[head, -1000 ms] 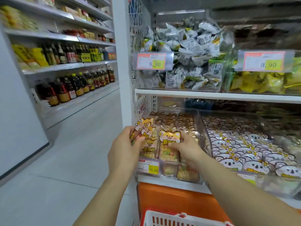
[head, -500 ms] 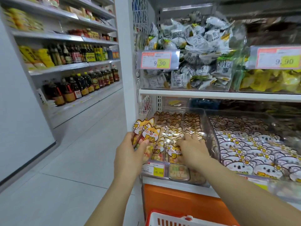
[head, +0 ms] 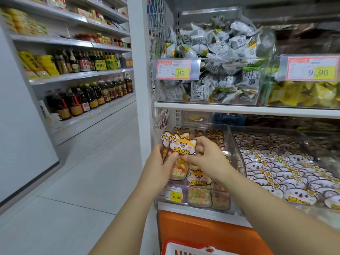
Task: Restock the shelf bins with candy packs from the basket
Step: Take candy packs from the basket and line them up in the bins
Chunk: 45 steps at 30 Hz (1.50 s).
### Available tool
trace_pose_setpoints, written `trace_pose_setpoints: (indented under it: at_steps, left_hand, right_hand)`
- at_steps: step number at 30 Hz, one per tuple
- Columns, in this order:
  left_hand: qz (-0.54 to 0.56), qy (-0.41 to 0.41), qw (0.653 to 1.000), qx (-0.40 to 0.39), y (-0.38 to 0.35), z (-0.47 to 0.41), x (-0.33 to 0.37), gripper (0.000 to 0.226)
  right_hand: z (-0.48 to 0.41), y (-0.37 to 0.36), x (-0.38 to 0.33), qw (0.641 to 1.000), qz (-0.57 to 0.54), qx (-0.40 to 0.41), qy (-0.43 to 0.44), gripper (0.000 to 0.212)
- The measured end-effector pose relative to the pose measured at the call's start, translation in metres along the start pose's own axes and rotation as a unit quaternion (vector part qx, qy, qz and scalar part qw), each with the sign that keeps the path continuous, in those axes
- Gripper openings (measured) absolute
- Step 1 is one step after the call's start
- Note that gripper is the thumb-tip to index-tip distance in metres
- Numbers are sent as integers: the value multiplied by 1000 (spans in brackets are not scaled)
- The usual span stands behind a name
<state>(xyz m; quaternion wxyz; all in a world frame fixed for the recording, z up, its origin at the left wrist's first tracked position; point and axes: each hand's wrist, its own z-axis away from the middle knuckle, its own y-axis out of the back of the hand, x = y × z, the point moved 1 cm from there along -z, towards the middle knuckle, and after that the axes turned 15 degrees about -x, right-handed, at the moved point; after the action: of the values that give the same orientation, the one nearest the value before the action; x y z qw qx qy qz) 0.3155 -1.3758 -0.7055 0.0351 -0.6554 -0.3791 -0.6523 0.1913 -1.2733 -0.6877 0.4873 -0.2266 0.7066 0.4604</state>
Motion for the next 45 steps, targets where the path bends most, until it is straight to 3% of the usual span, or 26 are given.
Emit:
trace_pose_setpoints:
  at_steps: [4, 8, 10, 12, 14, 16, 21, 25, 27, 32, 37, 39, 42, 45]
  left_hand:
    - [-125, -13, 991, 46, 2, -4, -4, 60]
    - [-223, 7, 974, 40, 2, 1, -10, 56]
    - [-258, 2, 965, 50, 0, 2, -13, 53]
    - [-286, -12, 957, 46, -1, 1, -13, 51]
    - [-317, -27, 948, 1, -3, -3, -16, 54]
    - [-365, -37, 928, -62, -7, -10, -21, 65]
    - [-502, 9, 846, -181, -11, -38, -17, 85]
    - [-541, 51, 807, -232, -8, -53, -9, 57]
    - [-551, 85, 782, -279, -5, -55, -9, 49]
    - [-593, 113, 731, -317, -11, -64, -11, 45]
    - [-637, 123, 709, -277, -28, -71, -16, 39]
    - [-667, 125, 683, -269, -33, -72, -13, 37]
    - [-730, 120, 620, -263, -36, -69, -10, 43]
    - [-742, 106, 617, -240, -25, -63, 1, 51]
  right_hand:
    - [-10, -17, 13, 988, 145, 55, -11, 39]
    - [-13, -26, 27, 942, 319, -35, -98, 40]
    - [-14, -27, 34, 935, 321, -93, -119, 41]
    - [-10, -27, 33, 959, 256, -93, -84, 43]
    - [-4, -17, 29, 970, 237, -21, -43, 61]
    - [2, 0, 29, 957, 288, 27, -30, 60]
    - [4, 20, 39, 878, 442, -100, -155, 58]
    - [-3, 18, 34, 846, 498, -128, -140, 38]
    - [-5, 20, 31, 840, 495, -160, -152, 27]
    - [-8, 11, 49, 836, 486, -192, -167, 35]
    - [-9, 7, 56, 854, 473, -138, -169, 50]
    - [-9, 5, 56, 858, 465, -132, -175, 57]
    - [-8, 8, 55, 856, 448, -170, -194, 66]
    - [-6, 16, 45, 870, 412, -208, -174, 80]
